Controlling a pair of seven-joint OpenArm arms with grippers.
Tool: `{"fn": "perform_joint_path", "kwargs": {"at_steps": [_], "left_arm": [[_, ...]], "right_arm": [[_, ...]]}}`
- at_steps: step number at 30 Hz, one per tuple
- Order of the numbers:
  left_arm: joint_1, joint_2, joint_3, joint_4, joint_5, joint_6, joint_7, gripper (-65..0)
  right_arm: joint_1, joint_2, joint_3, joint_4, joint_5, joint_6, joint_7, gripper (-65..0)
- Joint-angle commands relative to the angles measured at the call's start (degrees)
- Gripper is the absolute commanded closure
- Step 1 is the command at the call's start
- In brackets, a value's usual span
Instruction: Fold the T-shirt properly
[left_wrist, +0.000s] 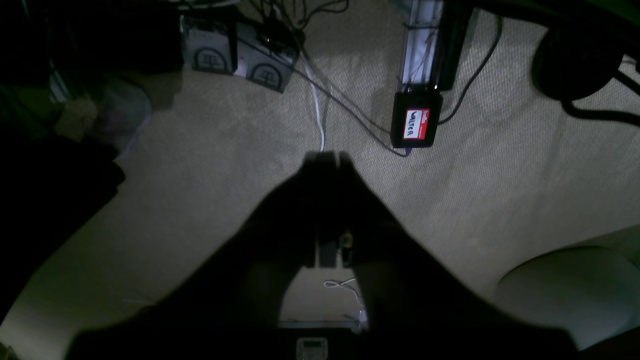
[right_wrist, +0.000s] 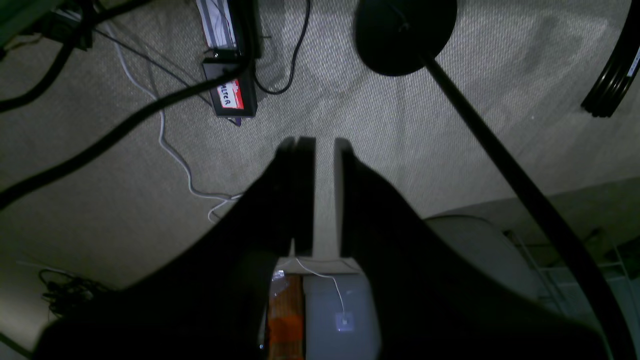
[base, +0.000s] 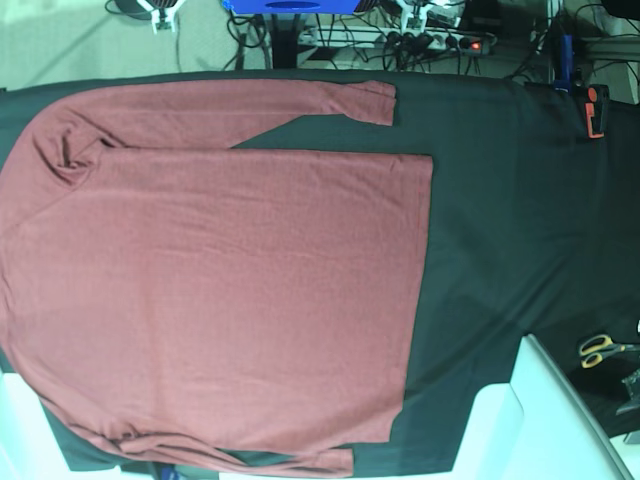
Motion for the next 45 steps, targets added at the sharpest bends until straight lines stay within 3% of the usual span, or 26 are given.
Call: {"fn": "perform_joint_path", "kwargs": {"at_steps": [1,4,7,12,19,23,28,36,41,45], "left_arm": [[0.54,-0.25,0.19,0.09,-0.12,0.27,0.12,0.0],[0.72,-0.33,-0.08,0.09,-0.12,0.27,-1.90,0.0],[3.26,-0.33,-0.34,0.09,0.06,0.27,-10.26,0.0],[6.87,-1.56,0.10,0.09,0.14,0.27,-20.81,0.0],[10.91,-2.97,0.10,0.35,0.14,0.27,-32.59,0.0],[16.01,-4.11,0.10,7.47,0.14,0.27,-38.30,0.0],[23.57,-5.26,-0.43,21.89,-0.38,0.27,-39.09,0.0],[35.62,-7.81,-0.69,49.32,-2.41,0.27,-39.18,0.0],[42.21,-10.97,-0.60,66.02,-11.81,0.27,-39.09,0.0],[43.53,-13.87,-0.60,73.58,-17.53,0.27,-38.74,0.0]], "right_arm": [[-0.39,0.20,0.03,0.10,0.12,-0.06,-0.07,-6.2],[-0.57,0.20,0.03,0.10,0.12,-0.06,-0.07,-6.0],[-1.27,0.20,0.12,1.85,0.12,-0.06,-0.07,-0.6],[-6.72,0.20,0.21,11.35,0.12,-0.06,-1.13,0.0],[-19.82,0.20,0.38,35.53,0.21,-0.06,-7.11,0.0],[-27.03,-0.59,6.71,49.50,0.21,-0.15,-9.48,0.0],[-31.69,-2.62,12.34,60.67,0.21,0.12,-9.66,0.0],[-35.65,-3.58,12.52,78.07,0.74,0.12,-9.83,0.0],[-38.64,-4.81,14.98,88.45,10.05,0.12,-9.92,-0.9],[-37.58,-4.46,17.26,89.94,18.85,0.12,-9.92,-0.9]]}}
